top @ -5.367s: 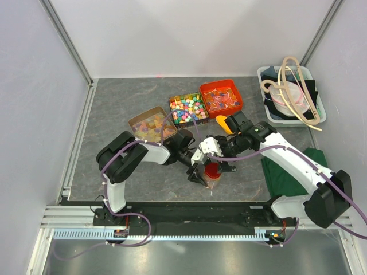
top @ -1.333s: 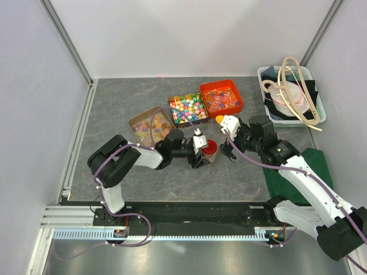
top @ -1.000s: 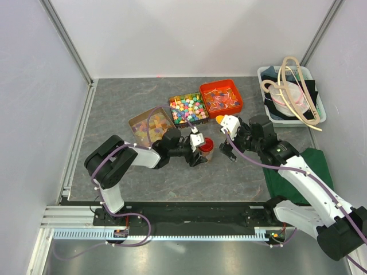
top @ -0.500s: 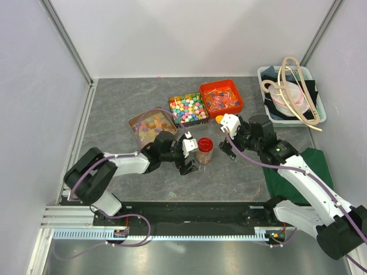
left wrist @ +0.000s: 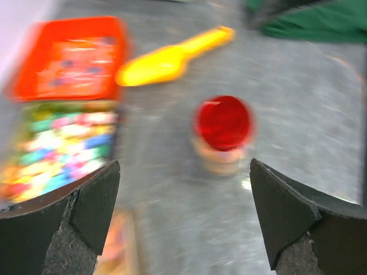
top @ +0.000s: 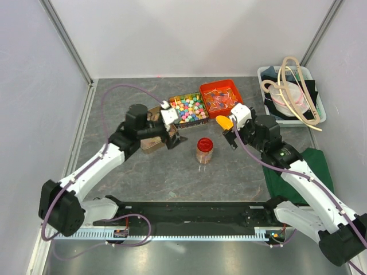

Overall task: Pack the candies
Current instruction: Reset both arms

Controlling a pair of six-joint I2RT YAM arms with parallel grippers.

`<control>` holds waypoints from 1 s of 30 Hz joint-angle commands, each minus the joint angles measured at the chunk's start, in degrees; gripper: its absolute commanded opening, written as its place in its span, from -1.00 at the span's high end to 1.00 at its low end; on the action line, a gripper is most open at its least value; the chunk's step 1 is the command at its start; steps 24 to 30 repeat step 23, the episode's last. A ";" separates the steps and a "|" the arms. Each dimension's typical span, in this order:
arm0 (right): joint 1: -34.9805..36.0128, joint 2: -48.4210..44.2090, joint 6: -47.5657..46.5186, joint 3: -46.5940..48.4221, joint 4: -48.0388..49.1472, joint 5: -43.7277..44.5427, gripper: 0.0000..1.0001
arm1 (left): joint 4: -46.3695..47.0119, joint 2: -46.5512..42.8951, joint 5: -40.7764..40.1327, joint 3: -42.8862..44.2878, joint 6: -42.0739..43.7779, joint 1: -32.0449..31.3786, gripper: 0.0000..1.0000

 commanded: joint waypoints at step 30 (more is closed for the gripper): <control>-0.18 -11.76 -11.10 16.98 16.05 40.06 -0.96 | -16.98 -16.23 -9.58 21.04 -5.78 40.05 -0.99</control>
